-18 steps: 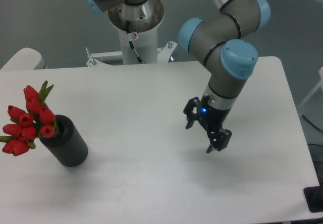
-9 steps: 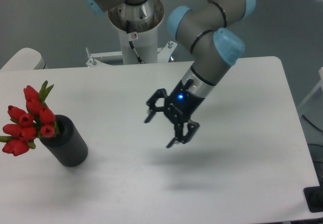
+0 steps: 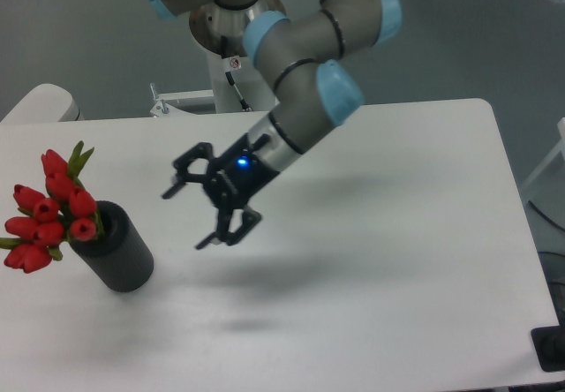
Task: Pick up the flowers from the vase
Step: 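Open the gripper and move it toward the tulip stems above the vase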
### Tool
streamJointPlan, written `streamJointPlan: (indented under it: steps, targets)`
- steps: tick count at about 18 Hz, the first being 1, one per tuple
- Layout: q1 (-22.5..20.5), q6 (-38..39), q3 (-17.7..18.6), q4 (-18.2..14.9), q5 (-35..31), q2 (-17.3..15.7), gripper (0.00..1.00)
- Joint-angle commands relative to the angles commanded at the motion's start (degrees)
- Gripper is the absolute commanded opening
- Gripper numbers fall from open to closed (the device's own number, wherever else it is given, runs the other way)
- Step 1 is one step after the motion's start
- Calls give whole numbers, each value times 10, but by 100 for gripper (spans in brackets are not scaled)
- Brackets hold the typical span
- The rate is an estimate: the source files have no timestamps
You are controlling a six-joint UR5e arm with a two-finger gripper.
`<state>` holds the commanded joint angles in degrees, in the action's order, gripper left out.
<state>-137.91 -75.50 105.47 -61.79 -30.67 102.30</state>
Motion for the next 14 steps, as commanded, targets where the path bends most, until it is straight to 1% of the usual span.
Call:
streamJointPlan:
  steps: [3, 6, 8, 11, 14]
  targets:
    - [21, -2, 0, 3, 1, 3, 100]
    - [41, -2, 0, 21, 1, 11, 100]
    - [51, -1, 0, 33, 14, 18, 100]
    - [57, -2, 0, 37, 36, 31, 100]
    - [66, -1, 1, 57, 37, 45, 100]
